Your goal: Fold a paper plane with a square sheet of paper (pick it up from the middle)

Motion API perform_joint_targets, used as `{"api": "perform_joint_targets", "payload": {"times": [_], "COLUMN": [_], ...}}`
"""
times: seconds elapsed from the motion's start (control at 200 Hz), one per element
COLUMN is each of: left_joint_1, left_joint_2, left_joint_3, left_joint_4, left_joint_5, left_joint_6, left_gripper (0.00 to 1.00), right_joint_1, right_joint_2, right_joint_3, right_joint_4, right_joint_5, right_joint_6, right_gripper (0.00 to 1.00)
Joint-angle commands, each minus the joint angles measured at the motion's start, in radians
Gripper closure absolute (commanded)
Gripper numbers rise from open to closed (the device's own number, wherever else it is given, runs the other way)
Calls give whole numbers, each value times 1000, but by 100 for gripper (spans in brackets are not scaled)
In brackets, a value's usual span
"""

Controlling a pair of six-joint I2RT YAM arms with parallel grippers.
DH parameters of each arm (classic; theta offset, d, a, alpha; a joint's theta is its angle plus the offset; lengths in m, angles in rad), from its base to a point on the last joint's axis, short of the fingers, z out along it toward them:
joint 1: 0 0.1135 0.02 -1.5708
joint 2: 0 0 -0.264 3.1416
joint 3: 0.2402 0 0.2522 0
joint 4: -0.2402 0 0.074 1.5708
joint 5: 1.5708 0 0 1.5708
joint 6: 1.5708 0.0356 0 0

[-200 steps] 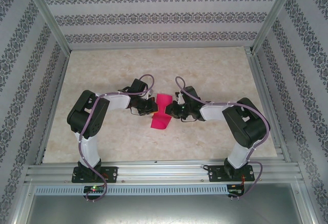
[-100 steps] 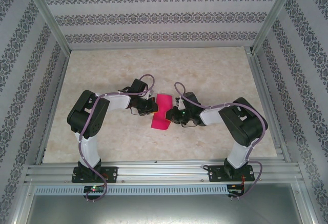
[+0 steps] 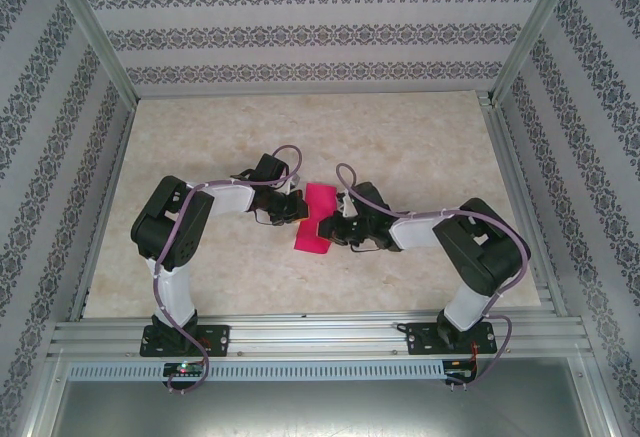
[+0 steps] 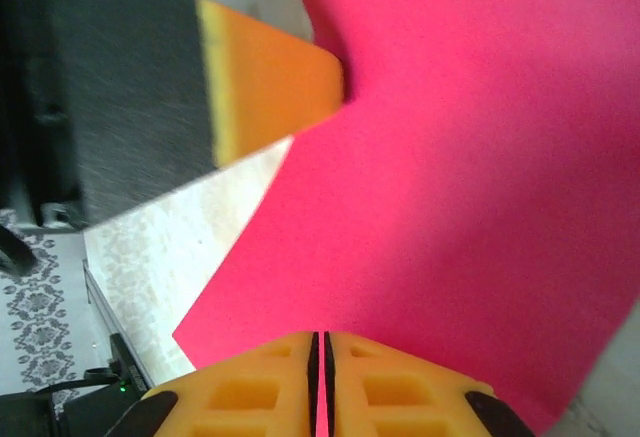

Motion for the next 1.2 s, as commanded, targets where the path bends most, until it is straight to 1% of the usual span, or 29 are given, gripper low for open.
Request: {"api": "perform_joint_targets", "payload": {"times": [0.0,0.13,0.21,0.46,0.59,0.734,0.929,1.074,1.194], "left_joint_1": [-19,-19,-19,-19,-20,-19,-19,-19,-19], "left_joint_2": [39,39,38,35,23,24,25,21,22], "left_joint_3": [-13,-12,-10,-10,-12,-14,-14,-16,-11], "left_joint_4": [-56,-58,-61,-68,-76,-74,-75,-73,-80], "left_joint_5": [-25,-25,-25,-25,-32,-27,-28,-31,-33], "left_joint_6": [18,19,20,21,28,26,27,24,31], "left_gripper": [100,100,100,100,100,100,100,100,100], "right_joint_1": [10,11,12,14,21,42,64,64,63], "right_joint_2": [47,95,98,-35,-60,-48,-12,18,7], "right_joint_3": [-39,-66,-70,-56,-53,-45,-72,-106,-116], "right_joint_4": [46,81,92,42,33,37,39,36,5], "right_joint_5": [16,21,17,18,15,5,28,43,60], "right_joint_6": [23,32,37,27,27,27,32,25,17], "right_gripper": [86,86,86,85,85,85,85,86,85]}}
